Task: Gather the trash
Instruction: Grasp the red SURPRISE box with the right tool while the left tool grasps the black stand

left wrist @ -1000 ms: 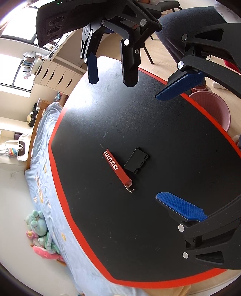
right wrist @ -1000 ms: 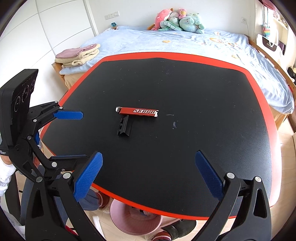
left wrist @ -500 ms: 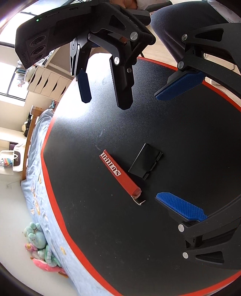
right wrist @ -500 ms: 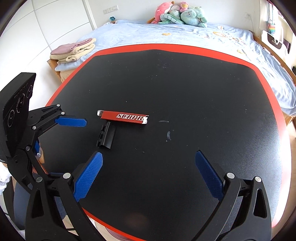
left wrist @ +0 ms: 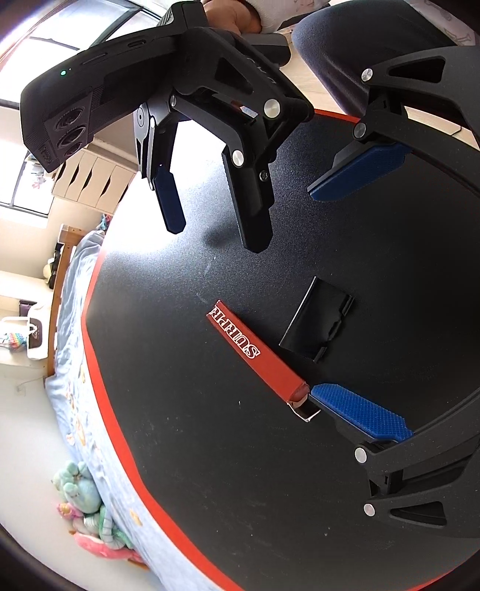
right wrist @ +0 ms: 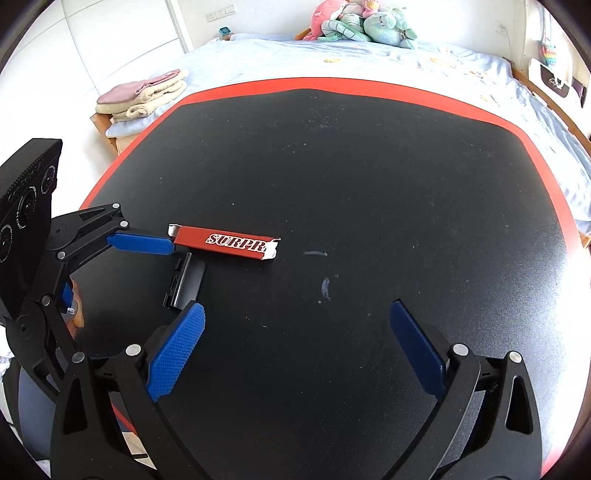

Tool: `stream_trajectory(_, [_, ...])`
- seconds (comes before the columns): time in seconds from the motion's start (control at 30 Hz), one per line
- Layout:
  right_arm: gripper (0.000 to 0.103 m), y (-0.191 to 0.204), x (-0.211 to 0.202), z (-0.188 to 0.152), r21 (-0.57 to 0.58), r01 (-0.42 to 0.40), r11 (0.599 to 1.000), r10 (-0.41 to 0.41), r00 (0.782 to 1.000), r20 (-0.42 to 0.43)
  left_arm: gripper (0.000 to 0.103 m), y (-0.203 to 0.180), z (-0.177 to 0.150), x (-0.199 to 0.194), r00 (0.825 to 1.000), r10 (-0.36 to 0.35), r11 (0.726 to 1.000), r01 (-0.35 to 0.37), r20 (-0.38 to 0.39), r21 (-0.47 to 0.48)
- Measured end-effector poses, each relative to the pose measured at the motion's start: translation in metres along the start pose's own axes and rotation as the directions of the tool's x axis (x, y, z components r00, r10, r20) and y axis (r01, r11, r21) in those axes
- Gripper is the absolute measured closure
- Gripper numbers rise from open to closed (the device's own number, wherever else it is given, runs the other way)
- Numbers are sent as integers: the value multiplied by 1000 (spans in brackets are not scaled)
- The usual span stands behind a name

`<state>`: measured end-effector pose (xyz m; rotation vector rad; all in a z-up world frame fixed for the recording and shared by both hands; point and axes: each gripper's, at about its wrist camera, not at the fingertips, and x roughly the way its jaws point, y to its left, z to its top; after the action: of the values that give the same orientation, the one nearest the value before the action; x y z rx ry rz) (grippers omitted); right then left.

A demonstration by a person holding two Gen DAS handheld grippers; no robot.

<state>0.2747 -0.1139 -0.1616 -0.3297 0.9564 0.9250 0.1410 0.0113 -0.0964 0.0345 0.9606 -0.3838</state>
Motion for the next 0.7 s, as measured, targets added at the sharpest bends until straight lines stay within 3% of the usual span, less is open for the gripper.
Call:
stream_trajectory(0.27, [5,-3,11,6,-23,0,1000,-1,1000,-10,10,0,4,5,999,-34,999,33,18,38])
stream_trajectory(0.7, [5,4,32,26,-178,-7,984,11,1000,23,38,10,9,4,1000,-9,999,8,25,53])
